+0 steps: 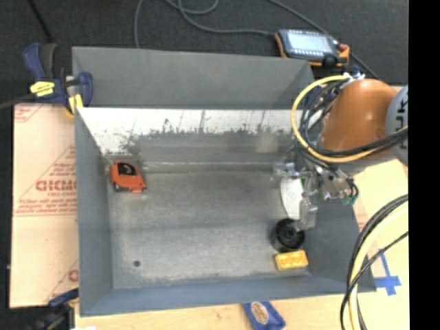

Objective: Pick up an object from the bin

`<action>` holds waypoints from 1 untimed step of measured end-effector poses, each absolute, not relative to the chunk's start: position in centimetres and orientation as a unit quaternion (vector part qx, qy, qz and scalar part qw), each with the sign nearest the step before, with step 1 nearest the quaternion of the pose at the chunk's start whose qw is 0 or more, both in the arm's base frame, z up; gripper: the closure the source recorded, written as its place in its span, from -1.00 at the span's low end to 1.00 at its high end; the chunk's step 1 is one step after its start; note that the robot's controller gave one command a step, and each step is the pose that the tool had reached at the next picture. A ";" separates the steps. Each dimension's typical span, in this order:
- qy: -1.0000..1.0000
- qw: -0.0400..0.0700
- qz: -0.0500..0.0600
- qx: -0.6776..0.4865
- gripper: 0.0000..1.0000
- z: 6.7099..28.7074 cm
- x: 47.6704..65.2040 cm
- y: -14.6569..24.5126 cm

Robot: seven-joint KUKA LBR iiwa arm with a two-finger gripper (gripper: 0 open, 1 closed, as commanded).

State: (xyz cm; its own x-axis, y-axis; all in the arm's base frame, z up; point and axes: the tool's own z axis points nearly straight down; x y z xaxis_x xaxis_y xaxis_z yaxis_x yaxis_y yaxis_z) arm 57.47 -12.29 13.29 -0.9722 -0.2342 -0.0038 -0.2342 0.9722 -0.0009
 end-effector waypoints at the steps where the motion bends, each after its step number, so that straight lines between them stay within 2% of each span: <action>1: 0.986 0.001 -0.001 -0.168 -1.00 11.2 56.1 -14.4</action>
Offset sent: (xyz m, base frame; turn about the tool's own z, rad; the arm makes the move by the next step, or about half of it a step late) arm 0.0113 -0.0132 -0.0477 -0.0925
